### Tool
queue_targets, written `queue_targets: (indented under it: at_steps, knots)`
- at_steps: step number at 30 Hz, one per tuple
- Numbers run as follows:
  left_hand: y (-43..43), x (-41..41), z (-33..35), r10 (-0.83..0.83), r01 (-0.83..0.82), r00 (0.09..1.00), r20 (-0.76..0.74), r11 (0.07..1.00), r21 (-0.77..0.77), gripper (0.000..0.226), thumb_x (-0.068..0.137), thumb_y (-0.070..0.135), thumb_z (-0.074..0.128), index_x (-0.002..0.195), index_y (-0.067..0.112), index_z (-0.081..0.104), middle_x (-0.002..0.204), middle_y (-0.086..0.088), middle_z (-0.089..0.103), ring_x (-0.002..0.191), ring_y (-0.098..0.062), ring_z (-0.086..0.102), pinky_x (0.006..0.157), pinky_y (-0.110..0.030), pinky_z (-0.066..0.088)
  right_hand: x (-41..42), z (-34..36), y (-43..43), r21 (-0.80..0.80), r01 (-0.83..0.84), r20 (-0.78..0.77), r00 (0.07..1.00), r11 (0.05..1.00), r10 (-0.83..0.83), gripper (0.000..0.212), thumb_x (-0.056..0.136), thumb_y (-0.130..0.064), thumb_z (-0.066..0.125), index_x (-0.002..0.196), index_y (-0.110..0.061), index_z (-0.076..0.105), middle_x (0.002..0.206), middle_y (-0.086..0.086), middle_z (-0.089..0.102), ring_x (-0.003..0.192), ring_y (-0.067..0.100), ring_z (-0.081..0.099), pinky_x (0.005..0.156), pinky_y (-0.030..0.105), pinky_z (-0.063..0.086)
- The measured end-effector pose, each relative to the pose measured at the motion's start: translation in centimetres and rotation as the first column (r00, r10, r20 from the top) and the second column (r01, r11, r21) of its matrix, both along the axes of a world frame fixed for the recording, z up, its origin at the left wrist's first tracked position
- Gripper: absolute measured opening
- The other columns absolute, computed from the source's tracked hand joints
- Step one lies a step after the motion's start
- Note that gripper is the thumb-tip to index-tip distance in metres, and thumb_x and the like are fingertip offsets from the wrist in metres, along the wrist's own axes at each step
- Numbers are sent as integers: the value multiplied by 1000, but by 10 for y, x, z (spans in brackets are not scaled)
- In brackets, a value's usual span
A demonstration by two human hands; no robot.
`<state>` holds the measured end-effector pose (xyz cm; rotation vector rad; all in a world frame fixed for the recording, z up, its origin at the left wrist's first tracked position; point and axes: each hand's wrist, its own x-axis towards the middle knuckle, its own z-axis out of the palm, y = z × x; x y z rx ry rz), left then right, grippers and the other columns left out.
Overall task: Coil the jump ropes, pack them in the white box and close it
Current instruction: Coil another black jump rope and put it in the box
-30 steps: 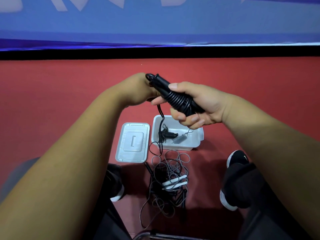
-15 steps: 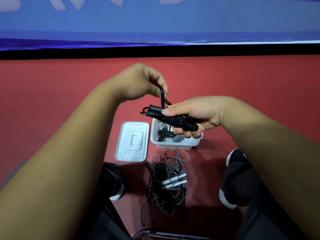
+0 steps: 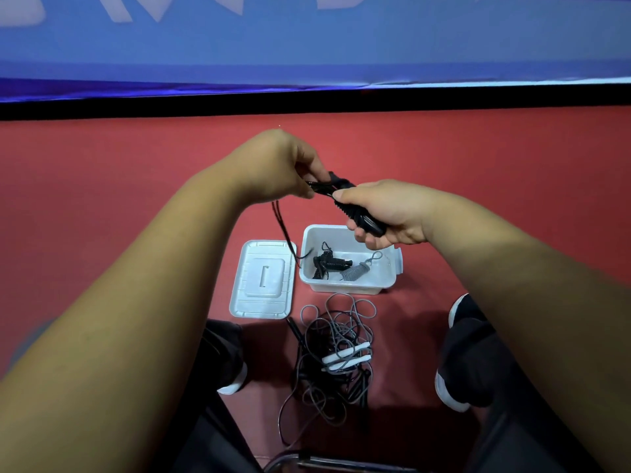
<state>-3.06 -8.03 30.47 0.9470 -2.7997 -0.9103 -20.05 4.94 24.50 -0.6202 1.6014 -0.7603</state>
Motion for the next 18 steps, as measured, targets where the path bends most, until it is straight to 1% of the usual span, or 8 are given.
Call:
queue_targets:
  at_steps: [2, 4, 5, 7, 9, 13, 15, 18]
  knots:
    - [0, -2, -4, 40, -38, 999, 37, 998, -46, 25, 76, 15, 92, 94, 27, 80, 81, 11, 76, 75, -6, 71, 65, -14, 49, -1, 1, -1, -20, 58, 92, 994, 998, -56, 25, 102, -43, 68, 107, -23, 53, 82, 6, 61, 62, 17, 58, 55, 25, 46]
    - [1, -5, -10, 59, -50, 995, 80, 993, -111, 22, 76, 22, 93, 90, 23, 76, 77, 9, 73, 70, -8, 66, 61, -16, 44, -2, 3, -3, -24, 119, 166, 980, 993, -113, 24, 101, -41, 70, 104, -23, 55, 82, 6, 64, 64, 18, 59, 56, 26, 45]
    - [1, -6, -13, 65, -52, 993, 94, 989, -137, 20, 77, 25, 92, 88, 21, 75, 76, 8, 72, 68, -8, 64, 60, -17, 43, -2, 4, -3, -20, 145, 197, 971, 989, -138, 24, 100, -41, 71, 104, -23, 56, 82, 6, 66, 65, 18, 59, 56, 27, 45]
    - [2, -8, -20, 86, -71, 991, 102, 987, -142, 16, 84, 26, 86, 84, 17, 74, 73, 4, 72, 64, -9, 66, 62, -20, 50, -3, 5, -4, -6, 188, 255, 950, 982, -180, 29, 99, -45, 72, 105, -20, 59, 83, 6, 67, 65, 18, 60, 57, 28, 45]
    - [4, -10, -26, 106, -103, 991, 81, 994, -42, 12, 92, 22, 79, 85, 14, 76, 72, -1, 75, 61, -14, 72, 65, -29, 62, -4, 5, -5, 9, 211, 301, 931, 978, -204, 37, 97, -55, 69, 103, -20, 60, 82, 4, 64, 63, 16, 57, 55, 26, 42]
    - [5, -12, -30, 146, -134, 988, -49, 971, 197, 16, 97, 19, 75, 92, 3, 72, 81, -11, 77, 74, -24, 77, 71, -39, 66, -6, 7, -6, 17, 253, 340, 908, 967, -244, 59, 88, -84, 56, 89, -25, 55, 76, 2, 58, 58, 13, 50, 49, 22, 33]
    - [5, -12, -29, 152, -104, 981, -119, 936, 335, 14, 98, 17, 73, 95, 4, 69, 89, -13, 79, 83, -26, 78, 77, -40, 64, -7, 9, -5, 19, 279, 330, 905, 960, -270, 63, 85, -89, 54, 87, -26, 55, 74, 1, 57, 56, 13, 49, 47, 22, 31]
    - [3, -11, -28, 151, -8, 963, -221, 841, 541, 5, 101, 13, 66, 98, 8, 65, 99, -18, 77, 90, -27, 76, 88, -43, 62, -9, 11, -4, 26, 291, 320, 904, 956, -284, 59, 86, -86, 57, 87, -27, 54, 73, -1, 56, 55, 11, 47, 46, 21, 29]
